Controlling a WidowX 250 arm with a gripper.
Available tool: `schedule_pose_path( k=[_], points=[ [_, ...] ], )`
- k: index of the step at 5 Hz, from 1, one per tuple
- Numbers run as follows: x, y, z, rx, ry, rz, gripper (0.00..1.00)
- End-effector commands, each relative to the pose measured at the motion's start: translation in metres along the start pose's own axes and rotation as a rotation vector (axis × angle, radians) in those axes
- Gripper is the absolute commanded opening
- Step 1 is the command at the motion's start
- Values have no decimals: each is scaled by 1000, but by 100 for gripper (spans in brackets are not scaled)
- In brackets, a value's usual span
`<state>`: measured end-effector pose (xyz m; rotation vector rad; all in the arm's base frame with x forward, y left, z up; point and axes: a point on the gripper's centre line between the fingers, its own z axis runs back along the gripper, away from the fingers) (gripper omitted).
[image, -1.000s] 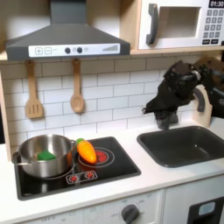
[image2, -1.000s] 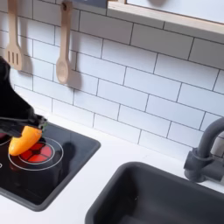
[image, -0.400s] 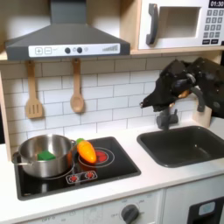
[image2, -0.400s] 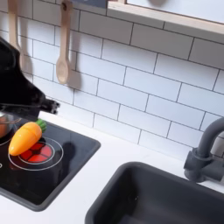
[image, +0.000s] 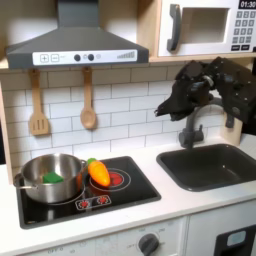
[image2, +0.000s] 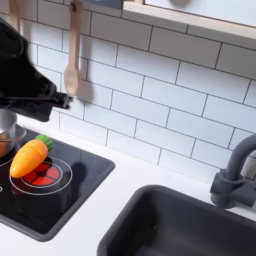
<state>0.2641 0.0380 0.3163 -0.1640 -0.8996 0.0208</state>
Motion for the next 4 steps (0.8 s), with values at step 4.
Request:
schedule_pose_path(
  k=[4],
  points=[
    [-3,52,-17,72,85,87,0]
  ],
)
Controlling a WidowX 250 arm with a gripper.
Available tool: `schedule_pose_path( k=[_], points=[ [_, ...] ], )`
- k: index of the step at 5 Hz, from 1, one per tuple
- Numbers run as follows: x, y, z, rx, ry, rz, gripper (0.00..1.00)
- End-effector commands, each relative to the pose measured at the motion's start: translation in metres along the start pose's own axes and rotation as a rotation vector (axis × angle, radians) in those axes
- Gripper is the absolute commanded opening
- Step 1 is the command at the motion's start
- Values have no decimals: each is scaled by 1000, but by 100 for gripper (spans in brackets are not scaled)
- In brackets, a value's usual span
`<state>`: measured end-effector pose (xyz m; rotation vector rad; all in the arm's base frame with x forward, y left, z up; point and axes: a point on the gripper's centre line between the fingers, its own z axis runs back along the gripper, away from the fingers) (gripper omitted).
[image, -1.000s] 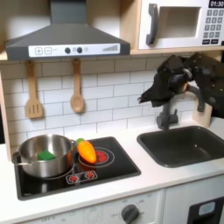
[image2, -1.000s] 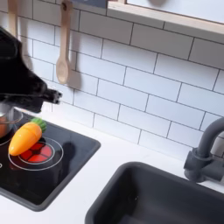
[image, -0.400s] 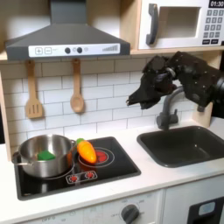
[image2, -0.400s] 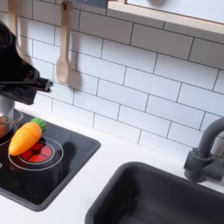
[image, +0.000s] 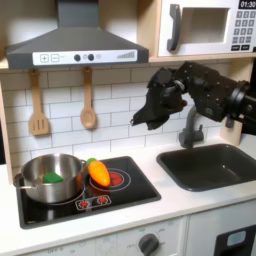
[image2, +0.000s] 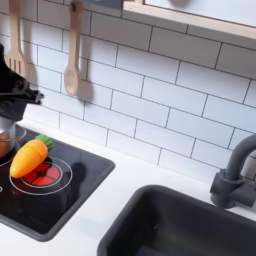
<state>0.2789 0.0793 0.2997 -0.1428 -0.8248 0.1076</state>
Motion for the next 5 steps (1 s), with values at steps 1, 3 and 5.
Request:
schedule_pose_path(
  k=[1,3,5],
  points=[
    [-3,23,-3,33,20,45,0],
    [-5,38,-3,52,31,75,0],
    [10,52,4,75,-12,114,0]
  ],
)
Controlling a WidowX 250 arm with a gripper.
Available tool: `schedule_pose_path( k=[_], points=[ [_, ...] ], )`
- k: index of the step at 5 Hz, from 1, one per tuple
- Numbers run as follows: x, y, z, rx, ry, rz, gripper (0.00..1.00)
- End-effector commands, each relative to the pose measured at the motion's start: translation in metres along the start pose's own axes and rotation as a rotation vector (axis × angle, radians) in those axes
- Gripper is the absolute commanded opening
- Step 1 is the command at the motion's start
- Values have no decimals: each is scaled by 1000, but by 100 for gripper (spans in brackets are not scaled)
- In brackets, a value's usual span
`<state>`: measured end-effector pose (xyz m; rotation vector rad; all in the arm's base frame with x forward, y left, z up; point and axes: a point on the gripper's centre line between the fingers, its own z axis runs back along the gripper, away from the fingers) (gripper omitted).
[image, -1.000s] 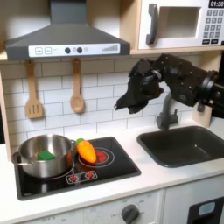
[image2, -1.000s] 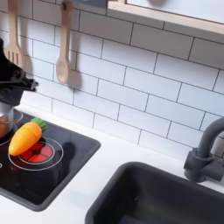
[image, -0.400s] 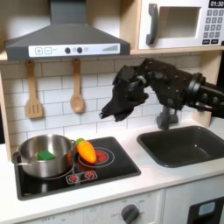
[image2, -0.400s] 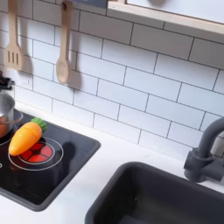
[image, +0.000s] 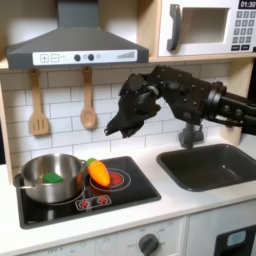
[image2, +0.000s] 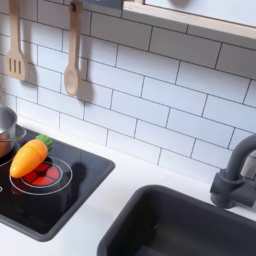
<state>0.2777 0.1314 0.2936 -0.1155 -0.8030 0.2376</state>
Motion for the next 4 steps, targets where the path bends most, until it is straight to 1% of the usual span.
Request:
schedule_pose_path(
  k=[1,2,3,4],
  points=[
    [12,-1,6,-3,-37,12,0],
    [11,0,6,4,-37,27,0],
    [13,0,6,-2,-41,31,100],
    [14,0,6,-2,-42,32,100]
  ],
)
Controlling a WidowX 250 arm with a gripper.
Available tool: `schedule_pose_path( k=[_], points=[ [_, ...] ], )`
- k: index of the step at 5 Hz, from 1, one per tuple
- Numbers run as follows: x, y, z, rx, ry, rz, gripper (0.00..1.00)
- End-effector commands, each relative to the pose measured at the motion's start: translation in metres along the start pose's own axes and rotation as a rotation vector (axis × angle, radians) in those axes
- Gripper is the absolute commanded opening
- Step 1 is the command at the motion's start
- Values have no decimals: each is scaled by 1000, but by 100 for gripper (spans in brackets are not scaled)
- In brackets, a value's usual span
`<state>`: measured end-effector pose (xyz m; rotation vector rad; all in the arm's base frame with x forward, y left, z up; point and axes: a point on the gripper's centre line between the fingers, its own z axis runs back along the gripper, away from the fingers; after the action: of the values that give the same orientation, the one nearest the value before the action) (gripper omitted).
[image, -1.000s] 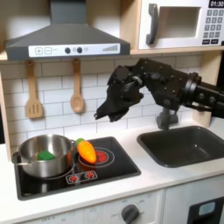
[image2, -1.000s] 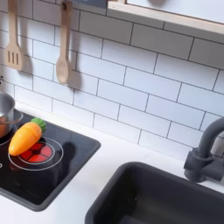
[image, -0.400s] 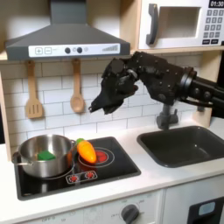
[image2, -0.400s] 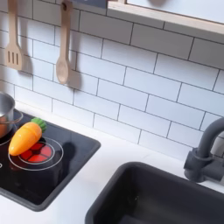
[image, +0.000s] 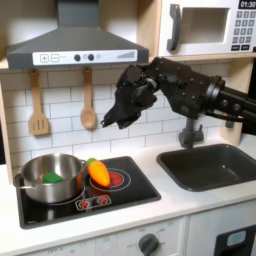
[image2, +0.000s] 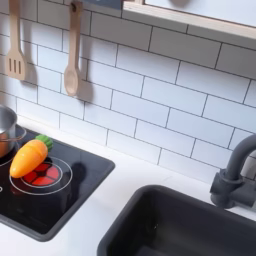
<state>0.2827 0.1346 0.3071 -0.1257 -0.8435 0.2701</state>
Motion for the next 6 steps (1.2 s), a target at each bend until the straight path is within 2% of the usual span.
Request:
schedule_pose_path(
  k=[1,4,5,6],
  points=[
    [0,0,0,0,0,0,100],
    [0,0,0,0,0,0,100],
    [-16,-2,5,-22,18,-57,98],
    [-12,1,4,-44,-3,-53,0]
  ],
)
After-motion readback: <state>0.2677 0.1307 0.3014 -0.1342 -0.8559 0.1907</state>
